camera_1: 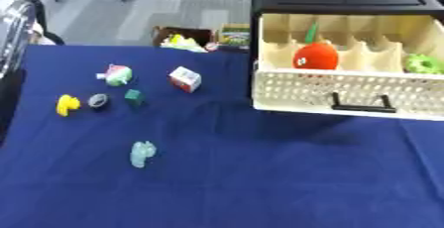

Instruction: Pick up objects from table and place into drawer.

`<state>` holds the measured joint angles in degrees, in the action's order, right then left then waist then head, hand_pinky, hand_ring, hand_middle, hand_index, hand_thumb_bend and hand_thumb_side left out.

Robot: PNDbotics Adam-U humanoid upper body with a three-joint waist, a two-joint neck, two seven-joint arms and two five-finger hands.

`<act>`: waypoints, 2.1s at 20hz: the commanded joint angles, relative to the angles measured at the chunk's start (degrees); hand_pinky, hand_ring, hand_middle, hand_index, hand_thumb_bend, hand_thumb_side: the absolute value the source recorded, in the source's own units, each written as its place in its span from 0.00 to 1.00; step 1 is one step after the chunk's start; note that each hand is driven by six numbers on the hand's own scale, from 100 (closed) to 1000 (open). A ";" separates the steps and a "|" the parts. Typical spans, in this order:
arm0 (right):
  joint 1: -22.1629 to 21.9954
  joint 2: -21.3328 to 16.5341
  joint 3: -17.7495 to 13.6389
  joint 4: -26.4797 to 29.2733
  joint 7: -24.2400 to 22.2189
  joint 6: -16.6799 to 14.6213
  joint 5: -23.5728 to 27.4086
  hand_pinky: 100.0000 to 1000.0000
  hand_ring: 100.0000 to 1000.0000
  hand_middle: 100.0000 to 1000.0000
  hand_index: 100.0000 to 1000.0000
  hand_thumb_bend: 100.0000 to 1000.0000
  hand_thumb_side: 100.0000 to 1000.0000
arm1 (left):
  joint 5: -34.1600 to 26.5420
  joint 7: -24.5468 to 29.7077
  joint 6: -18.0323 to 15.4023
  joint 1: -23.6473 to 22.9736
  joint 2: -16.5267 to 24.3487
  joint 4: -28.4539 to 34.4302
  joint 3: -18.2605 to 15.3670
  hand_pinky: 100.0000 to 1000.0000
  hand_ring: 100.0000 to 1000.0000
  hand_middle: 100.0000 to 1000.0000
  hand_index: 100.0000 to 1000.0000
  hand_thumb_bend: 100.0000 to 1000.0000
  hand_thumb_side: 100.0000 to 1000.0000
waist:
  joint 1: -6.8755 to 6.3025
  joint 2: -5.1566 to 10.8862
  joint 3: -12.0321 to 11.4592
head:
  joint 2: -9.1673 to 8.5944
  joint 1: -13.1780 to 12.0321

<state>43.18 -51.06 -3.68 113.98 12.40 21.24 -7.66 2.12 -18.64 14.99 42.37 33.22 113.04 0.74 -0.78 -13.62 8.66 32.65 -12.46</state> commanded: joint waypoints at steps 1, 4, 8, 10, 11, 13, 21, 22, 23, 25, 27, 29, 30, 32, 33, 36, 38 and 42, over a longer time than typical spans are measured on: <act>0.10 -5.77 -0.36 0.61 -4.24 0.92 -0.02 0.34 0.47 0.37 0.77 0.21 1.00 | -2.35 -2.57 -4.10 -3.02 1.68 1.52 -1.93 0.44 0.60 0.65 0.87 0.00 0.81 | 0.56 1.28 0.19 | 0.33 0.41; -0.33 -8.37 -0.16 0.61 -10.33 1.20 0.62 0.36 0.51 0.42 0.76 0.17 1.00 | -2.99 -3.29 -6.71 -7.43 0.23 1.55 -3.02 0.43 0.59 0.64 0.86 0.00 0.83 | 0.91 1.54 0.34 | 0.26 0.74; -0.20 -11.01 0.15 0.61 -21.65 0.05 0.88 0.36 0.54 0.47 0.75 0.11 1.00 | -3.52 -5.24 -8.84 -12.44 -3.18 1.55 -5.09 0.42 0.58 0.62 0.85 0.00 0.84 | 1.43 2.18 0.60 | 0.66 0.93; 0.06 -11.78 0.33 0.61 -27.16 -0.81 0.89 0.36 0.54 0.48 0.76 0.05 1.00 | -3.62 -6.44 -10.11 -14.92 -5.17 1.55 -6.11 0.41 0.57 0.62 0.84 0.00 0.84 | 1.65 2.41 0.82 | 0.84 0.62; 0.07 -12.12 0.55 0.61 -29.83 -1.35 1.13 0.36 0.54 0.48 0.76 0.04 1.00 | -3.73 -7.08 -10.75 -16.21 -6.04 1.55 -6.53 0.41 0.57 0.61 0.84 0.00 0.84 | 1.75 2.48 0.90 | 0.86 0.53; 0.11 -12.57 0.78 0.61 -34.44 -2.54 1.88 0.36 0.53 0.48 0.78 0.00 1.00 | -4.05 -8.37 -11.82 -18.58 -7.44 1.55 -7.15 0.40 0.56 0.61 0.83 0.00 0.85 | 1.88 2.62 1.09 | 1.04 0.35; -0.52 -14.32 3.32 0.61 -50.48 -6.37 11.86 0.36 0.55 0.55 0.84 0.00 1.00 | -4.34 -10.60 -11.45 -23.17 -10.99 1.55 -8.90 0.40 0.56 0.61 0.83 0.00 0.87 | 2.32 2.76 1.53 | 1.57 -0.41; -0.60 -14.56 3.73 0.61 -52.56 -6.62 12.71 0.36 0.55 0.55 0.84 0.00 1.00 | -4.23 -10.66 -11.43 -23.39 -11.05 1.55 -8.99 0.40 0.56 0.61 0.83 0.00 0.87 | 2.35 2.79 1.61 | 1.59 -0.47; -0.85 -14.70 4.35 0.61 -54.75 -6.86 13.89 0.39 0.56 0.58 0.85 0.00 1.00 | -4.18 -10.72 -11.38 -23.59 -11.18 1.55 -9.10 0.40 0.56 0.61 0.83 0.00 0.87 | 2.37 2.80 1.66 | 1.56 -0.49; -1.68 -14.91 5.74 0.61 -58.70 -6.57 17.10 0.41 0.59 0.61 0.86 0.00 1.00 | -4.26 -10.90 -11.28 -23.82 -11.47 1.55 -9.29 0.40 0.56 0.61 0.83 0.00 0.87 | 2.44 2.80 1.73 | 1.51 -0.41; -2.50 -15.15 7.15 0.61 -61.90 -5.42 19.64 0.44 0.61 0.64 0.86 0.00 1.00 | -4.42 -10.96 -11.20 -23.88 -11.67 1.55 -9.30 0.40 0.56 0.61 0.83 0.00 0.87 | 2.48 2.80 1.70 | 1.43 -0.28; -3.28 -15.14 9.21 0.61 -63.77 -4.12 21.96 0.46 0.63 0.66 0.87 0.00 1.00 | -4.49 -10.78 -11.17 -23.81 -11.80 1.55 -9.17 0.40 0.56 0.62 0.83 0.00 0.87 | 2.50 2.80 1.58 | 1.32 -0.10; -3.50 -15.14 10.22 0.61 -64.08 -3.60 22.91 0.46 0.63 0.66 0.87 0.00 1.00 | -4.50 -10.72 -11.19 -23.78 -11.85 1.55 -9.14 0.40 0.56 0.62 0.83 0.00 0.87 | 2.49 2.81 1.54 | 1.33 -0.01; -3.71 -15.13 11.84 0.61 -64.30 -2.81 24.32 0.48 0.65 0.68 0.88 0.00 1.00 | -4.55 -10.63 -11.20 -23.73 -11.91 1.55 -9.09 0.40 0.56 0.62 0.83 0.00 0.87 | 2.50 2.82 1.48 | 1.35 0.17; -3.84 -15.15 12.64 0.61 -64.34 -2.47 24.92 0.49 0.66 0.70 0.88 0.00 0.99 | -4.57 -10.59 -11.21 -23.70 -11.95 1.55 -9.08 0.40 0.56 0.62 0.83 0.00 0.87 | 2.52 2.81 1.47 | 1.36 0.27; -4.31 -15.12 15.35 0.61 -64.37 -1.23 26.71 0.52 0.68 0.72 0.88 0.00 0.98 | -4.61 -10.51 -11.13 -23.64 -12.12 1.55 -9.03 0.40 0.56 0.62 0.83 0.00 0.87 | 2.62 2.80 1.45 | 1.43 0.55; -4.50 -14.91 16.70 0.61 -64.37 -0.17 27.74 0.54 0.69 0.74 0.88 0.00 0.98 | -4.64 -10.45 -11.06 -23.58 -12.21 1.55 -8.99 0.40 0.56 0.62 0.83 0.00 0.87 | 2.67 2.81 1.46 | 1.42 0.75; -4.87 -14.56 19.38 0.61 -64.37 2.40 29.34 0.56 0.71 0.77 0.88 0.00 0.97 | -4.73 -10.35 -11.05 -23.48 -12.28 1.55 -8.92 0.40 0.56 0.62 0.83 0.00 0.87 | 2.85 2.85 1.46 | 1.38 1.11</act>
<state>37.77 -64.19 15.62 114.14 -49.77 20.58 20.79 -2.48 -29.18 3.95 18.17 20.50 113.54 -7.97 1.96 -11.71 10.15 33.95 -11.56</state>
